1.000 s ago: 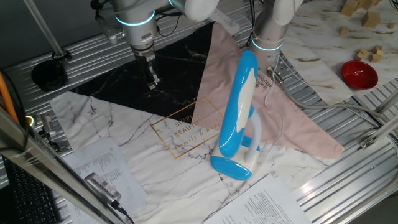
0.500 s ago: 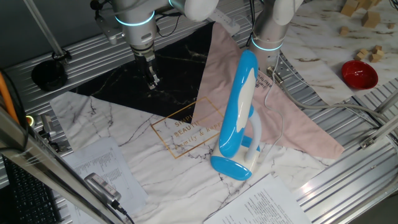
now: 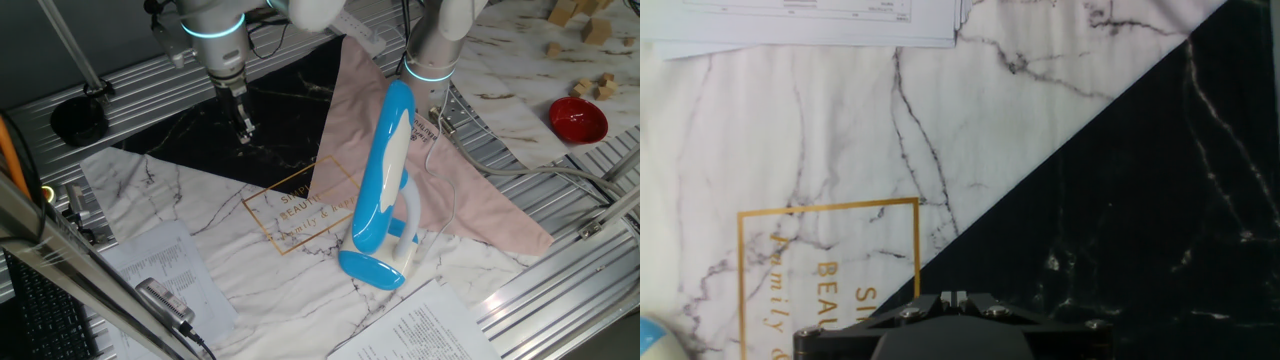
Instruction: Turn off the desk lamp by pressing the button
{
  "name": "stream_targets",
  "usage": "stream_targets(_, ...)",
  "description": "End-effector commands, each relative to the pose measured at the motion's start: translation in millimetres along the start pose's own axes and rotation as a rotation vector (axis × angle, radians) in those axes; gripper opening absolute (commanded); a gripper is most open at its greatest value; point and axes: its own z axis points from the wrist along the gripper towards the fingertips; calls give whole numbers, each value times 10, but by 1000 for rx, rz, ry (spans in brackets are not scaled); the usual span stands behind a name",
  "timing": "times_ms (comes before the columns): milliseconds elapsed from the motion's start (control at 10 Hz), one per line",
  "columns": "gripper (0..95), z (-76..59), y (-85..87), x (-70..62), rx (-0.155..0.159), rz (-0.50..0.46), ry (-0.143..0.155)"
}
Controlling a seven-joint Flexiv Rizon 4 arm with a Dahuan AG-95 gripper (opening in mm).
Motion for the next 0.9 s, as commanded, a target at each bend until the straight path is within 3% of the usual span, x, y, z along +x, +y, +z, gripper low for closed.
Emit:
stream_targets(100, 0, 0, 3, -2, -61, -4, 0)
stream_targets(200, 0, 0, 3, -2, -47, -9, 1)
stream_targets(300, 0, -1, 3, -2, -4, -30, 8)
stream_targets(400, 0, -2, 4, -2, 74, -50, 25)
stream_targets(900, 0, 7, 19, -11, 94, -85, 53)
